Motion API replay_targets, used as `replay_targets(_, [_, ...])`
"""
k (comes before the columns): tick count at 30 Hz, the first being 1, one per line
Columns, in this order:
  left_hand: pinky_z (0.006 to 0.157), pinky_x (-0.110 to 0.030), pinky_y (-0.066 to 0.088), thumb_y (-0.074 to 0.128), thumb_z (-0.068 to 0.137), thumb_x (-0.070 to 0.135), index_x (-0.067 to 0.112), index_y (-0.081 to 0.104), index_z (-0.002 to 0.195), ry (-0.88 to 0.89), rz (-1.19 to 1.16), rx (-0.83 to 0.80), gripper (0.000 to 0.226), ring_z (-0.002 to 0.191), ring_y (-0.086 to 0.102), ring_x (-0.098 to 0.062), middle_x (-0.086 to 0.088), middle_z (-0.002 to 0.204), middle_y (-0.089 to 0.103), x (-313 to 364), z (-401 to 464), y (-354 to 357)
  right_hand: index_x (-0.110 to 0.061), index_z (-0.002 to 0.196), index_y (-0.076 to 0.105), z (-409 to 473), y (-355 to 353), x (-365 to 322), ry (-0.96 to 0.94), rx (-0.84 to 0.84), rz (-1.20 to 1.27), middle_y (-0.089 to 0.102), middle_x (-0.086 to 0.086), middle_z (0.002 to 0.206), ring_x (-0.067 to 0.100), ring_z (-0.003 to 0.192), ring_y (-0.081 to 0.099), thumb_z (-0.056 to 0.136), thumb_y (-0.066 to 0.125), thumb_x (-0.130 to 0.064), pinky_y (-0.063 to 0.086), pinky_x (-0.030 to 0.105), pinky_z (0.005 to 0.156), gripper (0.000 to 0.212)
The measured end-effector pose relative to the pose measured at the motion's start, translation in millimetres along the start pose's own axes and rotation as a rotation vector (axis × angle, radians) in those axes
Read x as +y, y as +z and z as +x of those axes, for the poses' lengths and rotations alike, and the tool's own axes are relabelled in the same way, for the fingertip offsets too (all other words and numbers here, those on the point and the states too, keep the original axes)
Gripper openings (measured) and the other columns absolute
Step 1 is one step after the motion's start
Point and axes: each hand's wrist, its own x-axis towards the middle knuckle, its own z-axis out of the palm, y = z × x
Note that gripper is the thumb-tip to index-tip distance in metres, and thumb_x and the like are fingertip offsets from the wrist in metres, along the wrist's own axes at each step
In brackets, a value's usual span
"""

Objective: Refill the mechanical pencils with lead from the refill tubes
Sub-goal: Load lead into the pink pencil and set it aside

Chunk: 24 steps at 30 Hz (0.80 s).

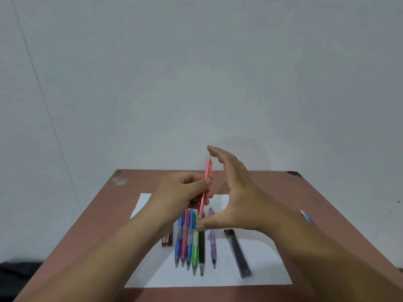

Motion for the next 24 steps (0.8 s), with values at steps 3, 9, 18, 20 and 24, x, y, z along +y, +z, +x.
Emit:
replay_targets(3, [0.071, -0.029, 0.056, 0.067, 0.095, 0.027, 0.017, 0.079, 0.095, 0.008, 0.047, 0.025, 0.015, 0.071, 0.066, -0.016, -0.006, 0.08, 0.074, -7, 5, -8, -0.055, 0.148, 0.029, 12, 9, 5, 0.097, 0.178, 0.332, 0.042, -0.032, 0.142, -0.01, 0.135, 0.037, 0.068, 0.083, -0.06, 0.04, 0.027, 0.109, 0.096])
replay_targets(9, [0.067, -0.024, 0.054, 0.069, 0.092, 0.036, 0.036, 0.079, 0.094, 0.016, 0.177, 0.066, 0.011, 0.068, 0.065, -0.007, 0.003, 0.08, 0.075, -25, 7, -19, -0.035, 0.109, 0.074, 25, 27, 23, 0.331, 0.394, 0.675, 0.077, -0.011, 0.098, 0.011, 0.092, 0.07, 0.097, 0.067, -0.027, 0.059, 0.032, 0.083, 0.016])
replay_targets(18, [0.068, -0.029, 0.059, 0.063, 0.089, 0.048, 0.057, 0.068, 0.089, 0.143, 0.362, 0.034, 0.011, 0.077, 0.072, -0.005, 0.018, 0.081, 0.075, -35, 5, -20, -0.023, 0.083, 0.08, 22, 30, 29, 0.334, 0.439, 0.779, 0.075, -0.001, 0.085, 0.01, 0.076, 0.062, 0.093, 0.071, -0.021, 0.053, 0.031, 0.071, 0.014])
replay_targets(20, [0.069, -0.033, 0.06, 0.062, 0.086, 0.053, 0.055, 0.069, 0.092, 0.141, 0.372, 0.031, 0.01, 0.075, 0.073, -0.004, 0.018, 0.08, 0.076, -37, 5, -22, -0.023, 0.082, 0.081, 22, 27, 32, 0.361, 0.492, 0.813, 0.074, 0.001, 0.085, 0.012, 0.076, 0.06, 0.09, 0.073, -0.022, 0.051, 0.032, 0.071, 0.012])
replay_targets(24, [0.068, -0.04, 0.062, 0.056, 0.076, 0.064, 0.056, 0.067, 0.091, 0.178, 0.461, 0.043, 0.02, 0.076, 0.072, -0.004, 0.019, 0.08, 0.075, -41, 9, -28, -0.023, 0.081, 0.08, 16, 15, 55, 0.336, 0.393, 0.489, 0.075, -0.012, 0.086, 0.009, 0.078, 0.067, 0.088, 0.072, -0.024, 0.051, 0.026, 0.069, 0.011])
